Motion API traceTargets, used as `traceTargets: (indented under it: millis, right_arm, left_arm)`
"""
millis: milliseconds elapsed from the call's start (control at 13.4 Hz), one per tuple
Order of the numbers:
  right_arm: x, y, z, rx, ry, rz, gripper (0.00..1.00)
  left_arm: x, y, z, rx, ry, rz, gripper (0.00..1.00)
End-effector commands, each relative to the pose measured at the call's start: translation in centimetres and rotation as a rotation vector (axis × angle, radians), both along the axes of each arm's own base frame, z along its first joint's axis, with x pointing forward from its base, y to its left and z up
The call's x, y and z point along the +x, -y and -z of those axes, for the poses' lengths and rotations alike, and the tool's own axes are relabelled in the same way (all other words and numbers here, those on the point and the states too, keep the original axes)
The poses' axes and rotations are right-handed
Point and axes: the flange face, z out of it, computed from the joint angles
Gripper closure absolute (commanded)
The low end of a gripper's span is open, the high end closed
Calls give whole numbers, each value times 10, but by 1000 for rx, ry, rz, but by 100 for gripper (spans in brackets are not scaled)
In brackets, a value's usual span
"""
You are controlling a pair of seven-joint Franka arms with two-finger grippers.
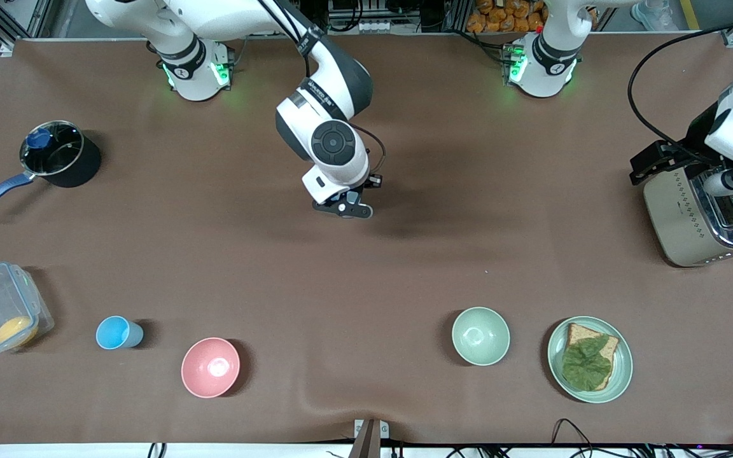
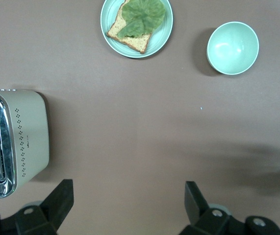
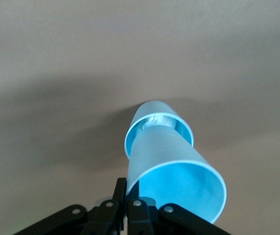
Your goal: Stack blue cups with both arms
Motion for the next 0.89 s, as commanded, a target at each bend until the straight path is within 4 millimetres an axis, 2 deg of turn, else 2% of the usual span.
traceTargets:
  millis: [0, 149, 223, 372, 446, 595, 744, 818]
  right_arm:
    - [-3, -12, -5, -47, 58, -41, 0]
    - [5, -4, -11, -41, 61, -29, 0]
    - [18, 9, -14, -37, 59, -2, 0]
    - [48, 53, -24, -46, 26, 35, 0]
    - [63, 79, -33, -36, 12, -12, 0]
    - [95, 152, -40, -35, -46, -88, 0]
    - [129, 251, -53, -14, -83, -95, 0]
    - [138, 289, -64, -43, -75, -129, 0]
  left_arm:
    - [-12, 1, -36, -20, -13, -12, 0]
    - [-18, -1, -35, -24, -53, -10, 0]
    - [-21, 1, -35, -49, -70, -18, 0]
    - [-21, 7, -33, -52, -73, -15, 0]
    - [-21, 11, -32, -51, -74, -7, 0]
    - [-21, 15, -32, -48, -71, -7, 0]
    - [-20, 15, -26, -45, -80, -11, 0]
    - [-19, 15, -23, -42, -78, -12, 0]
